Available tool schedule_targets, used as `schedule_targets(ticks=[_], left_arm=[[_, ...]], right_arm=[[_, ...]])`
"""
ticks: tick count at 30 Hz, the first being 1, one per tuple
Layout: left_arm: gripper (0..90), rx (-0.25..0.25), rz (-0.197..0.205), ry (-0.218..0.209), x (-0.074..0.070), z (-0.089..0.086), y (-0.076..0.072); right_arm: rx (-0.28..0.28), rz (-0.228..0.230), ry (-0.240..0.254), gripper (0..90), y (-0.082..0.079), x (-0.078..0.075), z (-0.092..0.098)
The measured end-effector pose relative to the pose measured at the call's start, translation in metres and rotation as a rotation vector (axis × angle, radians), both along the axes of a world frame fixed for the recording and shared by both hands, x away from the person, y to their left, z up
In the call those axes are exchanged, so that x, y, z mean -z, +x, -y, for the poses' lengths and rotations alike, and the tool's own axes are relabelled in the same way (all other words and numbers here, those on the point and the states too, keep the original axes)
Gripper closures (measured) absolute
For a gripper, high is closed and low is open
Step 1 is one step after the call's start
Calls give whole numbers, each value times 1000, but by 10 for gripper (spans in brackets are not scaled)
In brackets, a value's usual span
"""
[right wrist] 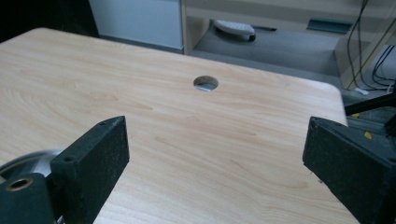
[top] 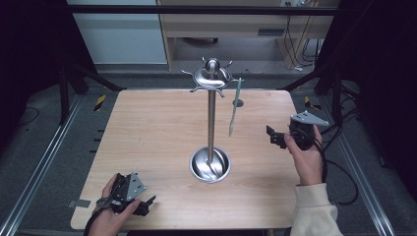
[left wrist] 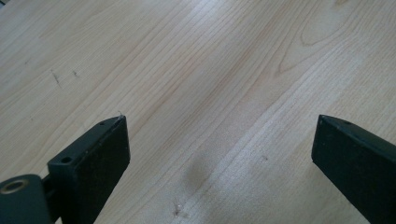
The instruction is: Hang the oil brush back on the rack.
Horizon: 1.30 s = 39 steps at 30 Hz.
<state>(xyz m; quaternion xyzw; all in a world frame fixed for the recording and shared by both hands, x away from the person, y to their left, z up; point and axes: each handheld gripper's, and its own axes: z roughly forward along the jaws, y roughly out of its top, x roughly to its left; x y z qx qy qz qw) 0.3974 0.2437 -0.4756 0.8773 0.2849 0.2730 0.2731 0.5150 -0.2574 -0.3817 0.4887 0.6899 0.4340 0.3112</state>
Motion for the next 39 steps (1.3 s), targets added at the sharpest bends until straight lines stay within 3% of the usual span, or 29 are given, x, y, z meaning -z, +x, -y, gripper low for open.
schedule_targets(ticks=[3, 6, 11, 14, 26, 39], left_arm=[[38, 0, 1, -1, 0, 0, 0], [38, 0, 0, 0, 0, 0, 0], [38, -1, 1, -1, 0, 0, 0], [38, -1, 2, -2, 0, 0, 0], [37, -1, 1, -4, 0, 0, 0], [37, -1, 1, -3, 0, 0, 0]], right_arm=[[-19, -29, -10, 83, 3, 7, -6], [-40, -95, -40, 95, 4, 14, -11], [-64, -140, -84, 95, 7, 26, -18], [-80, -146, -90, 95, 8, 29, -21], [-136, -194, -204, 94, 12, 54, -45], [-166, -269, -188, 98, 16, 87, -52]])
